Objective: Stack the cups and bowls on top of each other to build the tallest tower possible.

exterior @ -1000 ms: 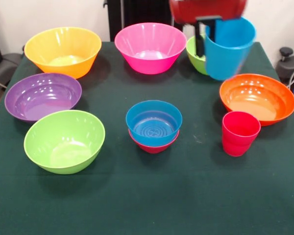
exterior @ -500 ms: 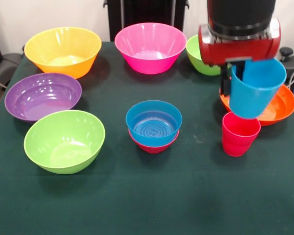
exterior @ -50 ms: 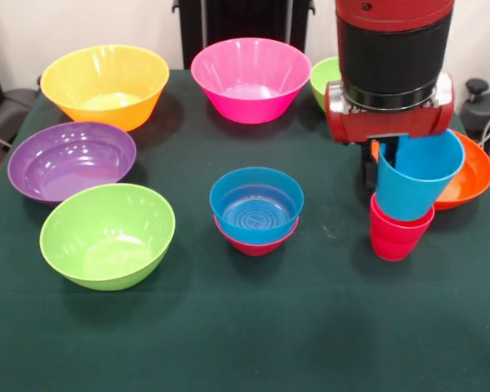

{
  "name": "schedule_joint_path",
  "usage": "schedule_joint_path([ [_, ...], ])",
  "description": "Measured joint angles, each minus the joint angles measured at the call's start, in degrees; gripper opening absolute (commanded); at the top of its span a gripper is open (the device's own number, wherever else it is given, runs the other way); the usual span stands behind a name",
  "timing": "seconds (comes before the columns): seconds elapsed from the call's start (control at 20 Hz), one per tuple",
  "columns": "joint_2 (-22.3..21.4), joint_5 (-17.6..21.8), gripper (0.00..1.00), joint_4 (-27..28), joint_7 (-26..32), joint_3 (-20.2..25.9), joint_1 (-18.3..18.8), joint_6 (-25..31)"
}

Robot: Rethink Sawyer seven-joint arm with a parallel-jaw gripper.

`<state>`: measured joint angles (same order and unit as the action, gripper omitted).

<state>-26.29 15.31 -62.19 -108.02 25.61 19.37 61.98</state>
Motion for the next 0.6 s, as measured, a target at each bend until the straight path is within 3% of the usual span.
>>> schedule_joint_path([
  [0.6,-1.0,1.6,0.00,-1.4,0.0,0.1,4.5,-1.2],
])
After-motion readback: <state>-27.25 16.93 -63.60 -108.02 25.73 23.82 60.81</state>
